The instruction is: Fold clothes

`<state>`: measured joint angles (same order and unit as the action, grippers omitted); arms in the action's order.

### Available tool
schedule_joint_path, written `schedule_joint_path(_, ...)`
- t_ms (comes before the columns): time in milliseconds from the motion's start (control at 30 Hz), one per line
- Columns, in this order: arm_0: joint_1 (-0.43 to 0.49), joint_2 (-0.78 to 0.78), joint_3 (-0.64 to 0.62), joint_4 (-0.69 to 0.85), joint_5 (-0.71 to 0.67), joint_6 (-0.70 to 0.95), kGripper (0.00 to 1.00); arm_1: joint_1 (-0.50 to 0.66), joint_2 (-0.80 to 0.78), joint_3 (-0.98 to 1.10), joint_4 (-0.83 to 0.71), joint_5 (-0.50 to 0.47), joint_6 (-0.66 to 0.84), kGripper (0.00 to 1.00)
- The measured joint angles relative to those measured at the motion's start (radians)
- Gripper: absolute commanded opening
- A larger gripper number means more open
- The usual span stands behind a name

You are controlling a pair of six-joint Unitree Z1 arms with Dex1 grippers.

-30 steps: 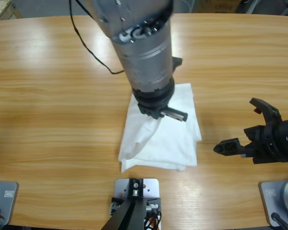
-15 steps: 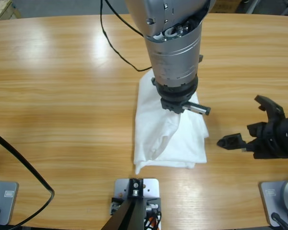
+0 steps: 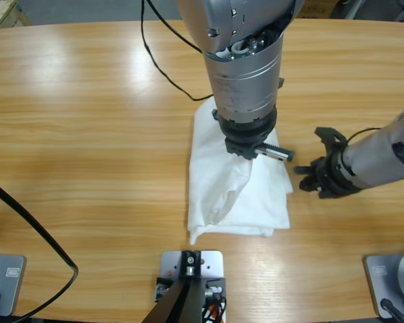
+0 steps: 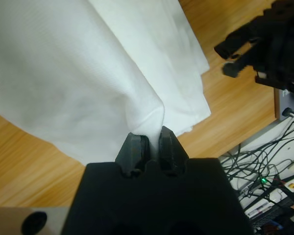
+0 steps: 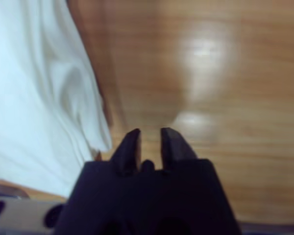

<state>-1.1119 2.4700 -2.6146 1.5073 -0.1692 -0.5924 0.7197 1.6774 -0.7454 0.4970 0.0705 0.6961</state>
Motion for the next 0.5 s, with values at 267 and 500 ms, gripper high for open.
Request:
schedule_joint_path(267, 0.000, 0.020, -0.002, 0.000, 0.001, -0.001, 0.000, 0.006, 0.038, -0.003, -0.083, 0.051, 0.011, 0.000)
schedule_joint_path(500, 0.000, 0.090, -0.011, 0.000, 0.001, -0.019, 0.000, 0.037, 0.048, -0.004, -0.104, 0.095, 0.028, 0.000)
